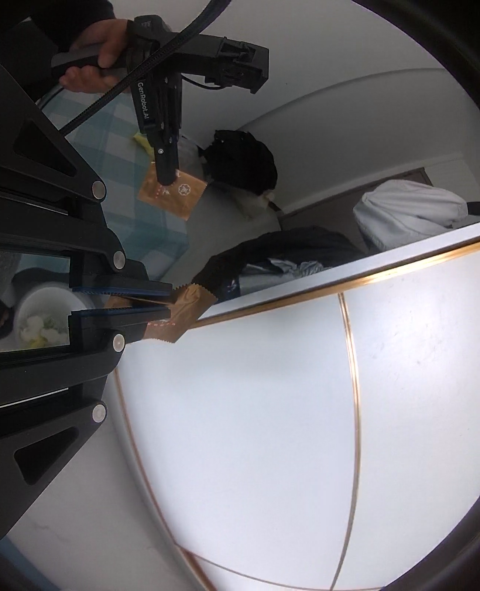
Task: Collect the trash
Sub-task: 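Carry both brown packets in both tools over the white bin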
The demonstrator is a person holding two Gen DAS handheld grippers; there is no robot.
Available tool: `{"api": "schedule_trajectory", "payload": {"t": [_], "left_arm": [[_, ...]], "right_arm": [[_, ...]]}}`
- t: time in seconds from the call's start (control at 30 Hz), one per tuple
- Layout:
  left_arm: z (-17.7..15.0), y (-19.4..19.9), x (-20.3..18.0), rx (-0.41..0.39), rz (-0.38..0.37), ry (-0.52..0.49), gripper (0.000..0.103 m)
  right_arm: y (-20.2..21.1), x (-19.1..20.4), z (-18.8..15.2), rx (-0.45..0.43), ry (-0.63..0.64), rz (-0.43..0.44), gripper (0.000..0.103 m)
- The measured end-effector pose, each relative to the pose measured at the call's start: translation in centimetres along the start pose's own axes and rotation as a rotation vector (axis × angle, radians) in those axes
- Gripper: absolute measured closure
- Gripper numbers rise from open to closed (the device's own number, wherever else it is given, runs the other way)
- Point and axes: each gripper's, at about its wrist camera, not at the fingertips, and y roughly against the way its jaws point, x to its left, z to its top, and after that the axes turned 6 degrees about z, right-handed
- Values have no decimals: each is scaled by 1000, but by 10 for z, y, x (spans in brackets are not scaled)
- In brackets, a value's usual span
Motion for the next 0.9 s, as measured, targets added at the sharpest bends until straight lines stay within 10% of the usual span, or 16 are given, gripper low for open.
{"api": "schedule_trajectory", "payload": {"t": [0.9], "left_arm": [[-38, -168, -56, 433, -12, -86, 101]], "right_arm": [[-126, -132, -141, 263, -400, 104, 98]]}}
